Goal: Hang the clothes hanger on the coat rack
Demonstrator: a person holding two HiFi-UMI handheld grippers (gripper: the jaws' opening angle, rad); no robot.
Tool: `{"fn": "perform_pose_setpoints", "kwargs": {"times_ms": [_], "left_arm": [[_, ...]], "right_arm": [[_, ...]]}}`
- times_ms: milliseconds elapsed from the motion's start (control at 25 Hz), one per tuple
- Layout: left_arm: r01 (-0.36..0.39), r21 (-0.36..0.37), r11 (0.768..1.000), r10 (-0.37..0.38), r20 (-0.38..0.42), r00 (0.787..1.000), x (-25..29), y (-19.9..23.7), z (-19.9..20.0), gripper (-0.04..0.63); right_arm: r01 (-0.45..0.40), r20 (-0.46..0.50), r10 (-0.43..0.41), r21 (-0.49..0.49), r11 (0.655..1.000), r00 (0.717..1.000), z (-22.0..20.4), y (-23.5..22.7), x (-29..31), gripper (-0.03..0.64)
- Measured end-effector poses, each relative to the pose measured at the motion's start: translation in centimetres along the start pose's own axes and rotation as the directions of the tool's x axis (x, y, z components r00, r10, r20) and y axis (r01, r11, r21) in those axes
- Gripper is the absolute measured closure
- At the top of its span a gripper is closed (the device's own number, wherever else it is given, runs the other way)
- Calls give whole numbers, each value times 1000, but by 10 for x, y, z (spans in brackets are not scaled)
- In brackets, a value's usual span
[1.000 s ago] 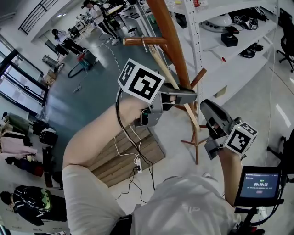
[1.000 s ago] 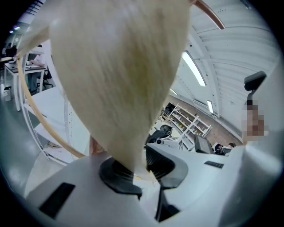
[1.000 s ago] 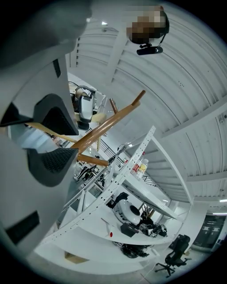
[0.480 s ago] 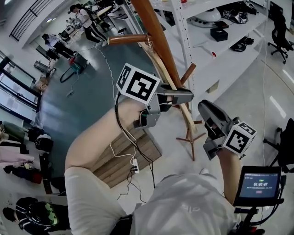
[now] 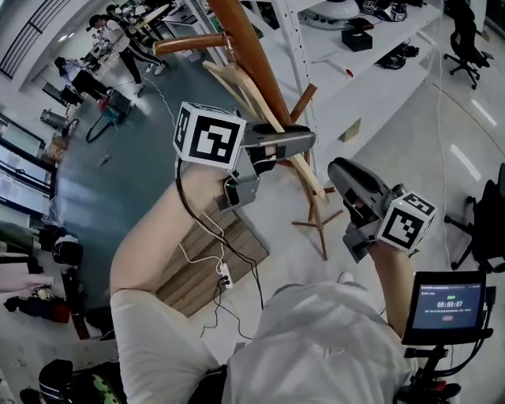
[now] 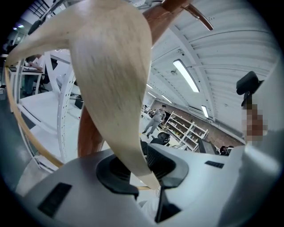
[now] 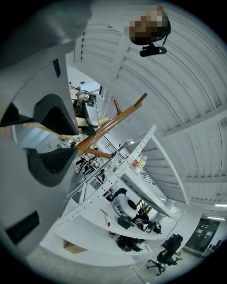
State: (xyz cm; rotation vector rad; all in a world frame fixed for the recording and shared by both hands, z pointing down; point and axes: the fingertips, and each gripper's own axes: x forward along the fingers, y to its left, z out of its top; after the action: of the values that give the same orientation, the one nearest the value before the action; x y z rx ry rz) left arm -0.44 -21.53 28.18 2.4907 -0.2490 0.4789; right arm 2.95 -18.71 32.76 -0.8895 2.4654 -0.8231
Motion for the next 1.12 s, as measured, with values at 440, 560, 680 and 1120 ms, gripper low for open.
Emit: {"fn": "perform_pose_setpoints", "kwargs": {"times_ms": [440, 560, 680, 1120], "left_arm": [[16, 3, 1000, -16, 136, 991, -10, -5, 5, 430], [-5, 20, 1000, 1, 158, 987, -16, -5, 7, 403], [-13, 18, 1000, 10, 173, 985, -18, -5, 6, 387], [-87, 30, 996, 77, 236, 969, -32, 0, 5, 282]], "right_arm": [[-14, 4, 14, -7, 1000, 1000, 3, 2, 1, 520], [-20, 4, 20, -7, 1000, 1000, 4, 3, 2, 520], [-20, 8, 20, 2, 1000, 1000, 3, 2, 1, 520], [-37, -6, 37, 0, 999, 999, -2, 6, 2, 520]]}}
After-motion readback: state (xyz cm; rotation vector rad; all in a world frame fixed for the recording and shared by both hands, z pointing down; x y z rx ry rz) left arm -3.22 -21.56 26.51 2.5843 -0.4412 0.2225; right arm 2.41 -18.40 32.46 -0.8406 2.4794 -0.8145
